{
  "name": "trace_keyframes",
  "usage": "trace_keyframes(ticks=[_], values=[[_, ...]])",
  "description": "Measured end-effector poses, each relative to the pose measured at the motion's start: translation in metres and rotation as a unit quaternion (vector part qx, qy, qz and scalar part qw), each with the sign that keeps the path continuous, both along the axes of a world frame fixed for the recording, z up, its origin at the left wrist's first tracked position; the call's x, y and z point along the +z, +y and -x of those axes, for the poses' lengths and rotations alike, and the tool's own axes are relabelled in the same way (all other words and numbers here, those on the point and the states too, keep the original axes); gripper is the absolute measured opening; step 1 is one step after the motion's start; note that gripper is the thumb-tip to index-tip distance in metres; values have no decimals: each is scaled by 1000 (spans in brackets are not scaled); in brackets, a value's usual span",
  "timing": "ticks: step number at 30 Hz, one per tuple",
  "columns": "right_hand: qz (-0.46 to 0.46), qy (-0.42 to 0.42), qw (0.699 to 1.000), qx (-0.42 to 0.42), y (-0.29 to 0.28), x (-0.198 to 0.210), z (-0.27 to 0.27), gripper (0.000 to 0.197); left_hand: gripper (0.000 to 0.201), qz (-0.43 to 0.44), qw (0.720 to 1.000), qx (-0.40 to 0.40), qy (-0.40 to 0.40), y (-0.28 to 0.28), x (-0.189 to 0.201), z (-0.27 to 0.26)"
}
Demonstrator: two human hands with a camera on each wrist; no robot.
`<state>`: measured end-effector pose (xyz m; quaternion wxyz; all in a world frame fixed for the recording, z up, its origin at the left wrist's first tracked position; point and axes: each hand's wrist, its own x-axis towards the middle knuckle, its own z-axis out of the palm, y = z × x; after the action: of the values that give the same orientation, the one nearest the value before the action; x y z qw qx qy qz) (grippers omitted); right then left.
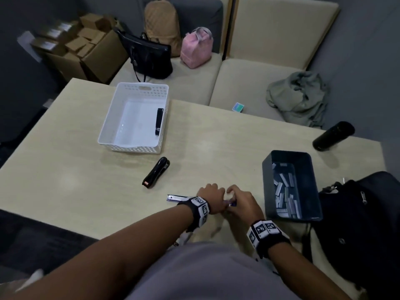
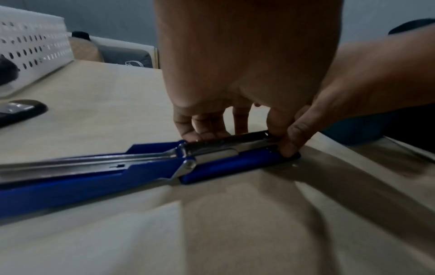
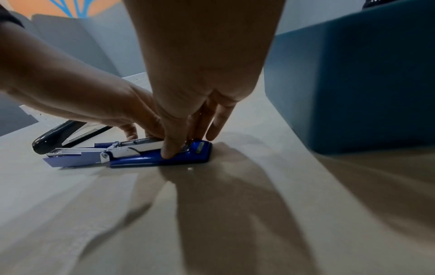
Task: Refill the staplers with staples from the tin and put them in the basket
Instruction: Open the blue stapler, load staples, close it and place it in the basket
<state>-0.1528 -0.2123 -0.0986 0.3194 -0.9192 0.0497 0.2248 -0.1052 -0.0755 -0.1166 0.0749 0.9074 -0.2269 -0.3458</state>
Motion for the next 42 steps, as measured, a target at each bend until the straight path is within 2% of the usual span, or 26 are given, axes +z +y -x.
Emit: trace_keyframes(ticks=[7,11,15,20,22,24,29,35,38,42], values=[[22,-22,999,-12,4,0,4,40,38,7,1000,17,1,10,-7,-9],[14,-19,1000,-16,1,-5,4,43,25,14,999,45,-6,39,-3,-14],[10,-26,1000,-11,-1,-14,5,35,21,45,995,83,13,79,-5,-17],[27,-35,999,-10,-1,-16,6,32,17,56,992,109,30,86,-4,-18],[29,-27,999,-16,0,-16,5,34,19,44,991,120,33,77,-1,-17],[24,-23,999,-26,0,-15,5,39,31,28,992,118,26,62,2,-15],[3,-31,998,-53,1,-15,7,41,56,-21,998,64,-9,15,-1,1],[12,-41,998,-49,0,-19,8,37,36,-15,994,107,-8,8,-4,4],[27,-46,998,-33,0,-18,9,30,36,-20,993,113,-20,18,-1,-1],[31,-40,998,-31,1,-16,9,32,34,-25,991,133,-15,47,-1,-9]])
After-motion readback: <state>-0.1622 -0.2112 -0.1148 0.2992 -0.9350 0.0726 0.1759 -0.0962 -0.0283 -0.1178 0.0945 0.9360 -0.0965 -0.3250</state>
